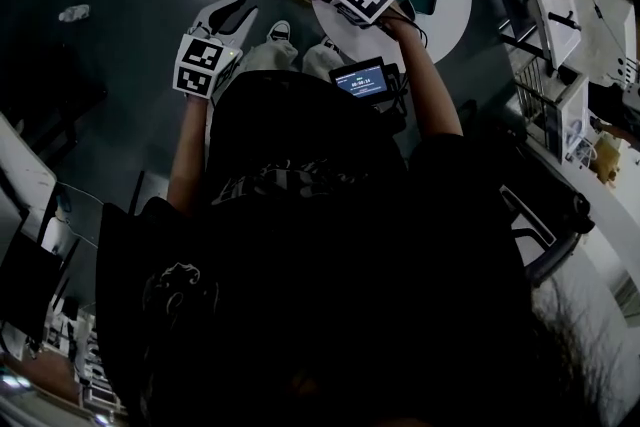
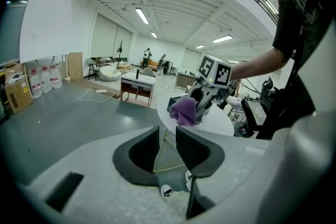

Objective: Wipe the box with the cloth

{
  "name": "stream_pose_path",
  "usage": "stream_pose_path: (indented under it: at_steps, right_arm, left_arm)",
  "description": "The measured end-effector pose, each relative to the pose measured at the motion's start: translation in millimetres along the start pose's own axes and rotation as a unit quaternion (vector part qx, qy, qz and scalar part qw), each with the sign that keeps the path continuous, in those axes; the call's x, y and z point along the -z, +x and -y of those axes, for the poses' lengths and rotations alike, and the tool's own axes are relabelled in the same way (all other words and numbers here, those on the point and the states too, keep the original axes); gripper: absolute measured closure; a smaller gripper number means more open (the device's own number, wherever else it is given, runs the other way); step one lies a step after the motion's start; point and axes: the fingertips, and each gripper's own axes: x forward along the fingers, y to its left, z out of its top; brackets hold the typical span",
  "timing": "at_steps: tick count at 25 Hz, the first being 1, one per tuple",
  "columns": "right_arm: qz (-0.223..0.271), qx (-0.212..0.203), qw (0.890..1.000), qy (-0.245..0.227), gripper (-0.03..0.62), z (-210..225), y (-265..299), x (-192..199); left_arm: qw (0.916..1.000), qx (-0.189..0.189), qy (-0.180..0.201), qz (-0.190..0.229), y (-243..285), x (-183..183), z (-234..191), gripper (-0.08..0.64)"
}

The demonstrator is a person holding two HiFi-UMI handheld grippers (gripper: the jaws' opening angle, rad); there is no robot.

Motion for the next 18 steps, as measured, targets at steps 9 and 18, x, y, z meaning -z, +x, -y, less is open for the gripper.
stream_pose_path:
  at_steps: [9, 18]
  right_arm:
    - [0.126, 0.076, 0.98, 0.137, 0.485, 13.3, -69.5, 20.0]
    - [0.241, 0.14, 0.919, 0.279, 0.485, -14.5, -130.2, 75.4]
  left_arm:
    - [0.9978, 0.051, 0.043, 0.005, 20.2, -24.1, 22.5, 0.46]
    - [0.9889, 0.127, 0.077, 0.002, 49.8, -47.5, 82.3, 0.46]
